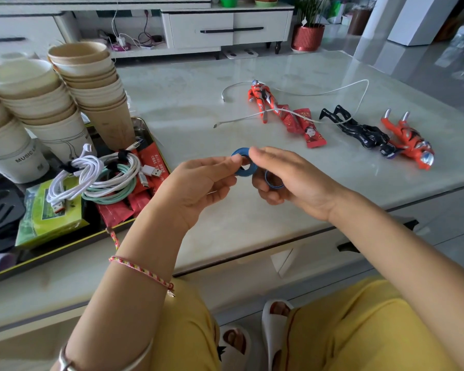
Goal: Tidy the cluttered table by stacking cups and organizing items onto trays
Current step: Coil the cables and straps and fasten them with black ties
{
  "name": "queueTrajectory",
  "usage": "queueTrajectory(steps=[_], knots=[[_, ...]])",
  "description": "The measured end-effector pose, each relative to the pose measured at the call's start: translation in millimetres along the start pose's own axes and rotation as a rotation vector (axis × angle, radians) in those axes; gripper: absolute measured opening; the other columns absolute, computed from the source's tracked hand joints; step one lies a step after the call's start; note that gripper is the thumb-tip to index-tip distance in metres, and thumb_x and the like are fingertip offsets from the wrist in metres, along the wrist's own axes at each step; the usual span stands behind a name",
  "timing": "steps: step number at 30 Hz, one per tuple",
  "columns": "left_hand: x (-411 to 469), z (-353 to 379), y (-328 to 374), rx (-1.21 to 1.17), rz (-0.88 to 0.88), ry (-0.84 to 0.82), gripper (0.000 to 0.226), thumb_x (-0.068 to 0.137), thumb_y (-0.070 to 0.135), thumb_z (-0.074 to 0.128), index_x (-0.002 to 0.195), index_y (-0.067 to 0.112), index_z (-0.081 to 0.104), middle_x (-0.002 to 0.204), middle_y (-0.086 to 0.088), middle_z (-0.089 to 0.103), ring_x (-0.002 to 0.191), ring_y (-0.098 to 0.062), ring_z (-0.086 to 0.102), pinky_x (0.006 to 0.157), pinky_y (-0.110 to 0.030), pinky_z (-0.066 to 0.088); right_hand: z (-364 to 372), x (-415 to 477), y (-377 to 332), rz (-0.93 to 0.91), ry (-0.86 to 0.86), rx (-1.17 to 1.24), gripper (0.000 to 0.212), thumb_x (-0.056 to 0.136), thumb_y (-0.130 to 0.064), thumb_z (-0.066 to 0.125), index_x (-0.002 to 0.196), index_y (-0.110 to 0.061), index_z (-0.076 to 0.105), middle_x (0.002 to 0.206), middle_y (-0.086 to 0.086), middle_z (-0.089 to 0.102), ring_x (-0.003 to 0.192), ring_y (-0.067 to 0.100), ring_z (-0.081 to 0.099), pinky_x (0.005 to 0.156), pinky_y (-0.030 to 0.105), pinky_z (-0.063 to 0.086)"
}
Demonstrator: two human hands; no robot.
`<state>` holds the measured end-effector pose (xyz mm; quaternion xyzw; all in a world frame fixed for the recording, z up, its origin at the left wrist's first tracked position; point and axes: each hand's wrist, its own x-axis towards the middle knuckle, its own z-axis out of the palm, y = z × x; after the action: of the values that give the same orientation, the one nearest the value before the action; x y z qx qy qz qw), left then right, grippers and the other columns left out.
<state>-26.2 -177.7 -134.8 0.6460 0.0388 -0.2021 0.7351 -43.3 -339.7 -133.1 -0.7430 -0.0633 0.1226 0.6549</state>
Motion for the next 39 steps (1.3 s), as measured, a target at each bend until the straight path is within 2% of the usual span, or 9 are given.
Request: queueTrajectory(steps=[2, 7, 15, 20, 23, 26, 30, 34, 39], knots=[[0.3, 1.4, -0.1, -0.053, 0.002, 0.009, 0.013, 0.079, 0.023, 0.068, 0.085, 0.012, 0.07, 0.062, 0.006, 0.062, 0.059, -0.004, 0.057, 0.055, -0.015, 0.048, 3.3, 1.2, 1.6, 0.053, -0.014, 0.138, 0.04, 0.093, -0.052, 0.035, 0.087, -0.018, 0.054, 0.052, 0.0, 0.039, 0.042, 0.012, 0.03, 0.044, 0.021, 0.022], [-0.5, 5.2, -0.6, -0.128, 0.024, 0.044, 0.009, 0.082, 0.022, 0.066, 0.081, 0.014, 0.071, 0.06, 0.007, 0.061, 0.059, -0.003, 0.055, 0.057, -0.014, 0.046, 10.9, 5.1, 3.0, 0.122, -0.022, 0.44, 0.025, 0.095, -0.029, 0.032, 0.084, -0.015, 0.049, 0.052, 0.0, 0.042, 0.043, 0.013, 0.032, 0.042, 0.022, 0.026], [0.9, 7.8, -0.7, -0.135, 0.017, 0.151, 0.008, 0.077, 0.028, 0.07, 0.077, 0.02, 0.07, 0.057, 0.012, 0.064, 0.078, -0.007, 0.053, 0.071, -0.022, 0.043, 22.7, 5.0, 5.5, 0.298, -0.149, 0.767, 0.052, 0.092, -0.05, 0.039, 0.071, -0.009, 0.062, 0.064, 0.003, 0.051, 0.051, 0.013, 0.045, 0.047, 0.02, 0.037], [-3.5, 7.2, 1.3, -0.145, 0.009, -0.028, 0.017, 0.069, 0.031, 0.069, 0.081, 0.019, 0.068, 0.06, 0.007, 0.064, 0.07, -0.007, 0.057, 0.081, -0.026, 0.042, 20.4, 7.1, 4.0, 0.281, -0.148, 0.851, 0.05, 0.09, -0.046, 0.043, 0.06, -0.01, 0.061, 0.061, 0.002, 0.052, 0.048, 0.013, 0.042, 0.046, 0.021, 0.034], [-3.9, 6.8, 0.0, 0.021, 0.09, -0.005, 0.022, 0.081, 0.027, 0.066, 0.101, 0.018, 0.067, 0.081, 0.003, 0.069, 0.085, -0.01, 0.062, 0.081, -0.025, 0.044, 19.3, 9.1, 6.0, 0.279, -0.08, 0.789, 0.038, 0.089, -0.043, 0.044, 0.07, -0.013, 0.056, 0.058, 0.0, 0.048, 0.046, 0.012, 0.039, 0.044, 0.02, 0.031], [-1.9, 8.4, -1.4, 0.309, 0.347, 0.124, 0.037, 0.084, 0.009, 0.065, 0.119, 0.02, 0.058, 0.096, 0.006, 0.066, 0.086, -0.002, 0.062, 0.075, -0.013, 0.048, 16.3, 10.0, 7.2, 0.279, 0.028, 0.475, 0.031, 0.089, -0.042, 0.046, 0.074, -0.018, 0.059, 0.059, -0.001, 0.049, 0.045, 0.01, 0.035, 0.042, 0.02, 0.027], [-3.9, 12.5, -1.6, 0.629, 0.582, 0.119, 0.029, 0.079, 0.001, 0.065, 0.098, 0.023, 0.068, 0.085, 0.014, 0.067, 0.076, 0.01, 0.06, 0.071, -0.003, 0.043, 11.3, 8.5, 4.9, 0.244, 0.209, 0.051, 0.03, 0.085, -0.044, 0.053, 0.085, -0.015, 0.061, 0.076, 0.008, 0.048, 0.044, 0.011, 0.034, 0.043, 0.022, 0.025], [-4.0, 9.6, -1.8, 0.598, 0.531, 0.097, 0.027, 0.076, 0.003, 0.07, 0.093, 0.023, 0.069, 0.078, 0.014, 0.067, 0.067, 0.007, 0.062, 0.069, -0.008, 0.048, 5.1, 4.8, 2.6, 0.218, 0.19, -0.035, 0.034, 0.083, -0.049, 0.055, 0.081, -0.016, 0.063, 0.063, 0.002, 0.044, 0.043, 0.011, 0.033, 0.042, 0.021, 0.024], [-4.9, 4.2, 1.9, 0.312, 0.331, 0.076, 0.022, 0.076, 0.011, 0.072, 0.095, 0.021, 0.067, 0.079, 0.003, 0.066, 0.061, 0.001, 0.058, 0.064, -0.012, 0.041, 0.3, 3.3, 2.0, 0.269, -0.028, 0.266, 0.026, 0.085, -0.048, 0.053, 0.079, -0.024, 0.061, 0.06, -0.002, 0.04, 0.046, 0.011, 0.032, 0.044, 0.02, 0.024]])
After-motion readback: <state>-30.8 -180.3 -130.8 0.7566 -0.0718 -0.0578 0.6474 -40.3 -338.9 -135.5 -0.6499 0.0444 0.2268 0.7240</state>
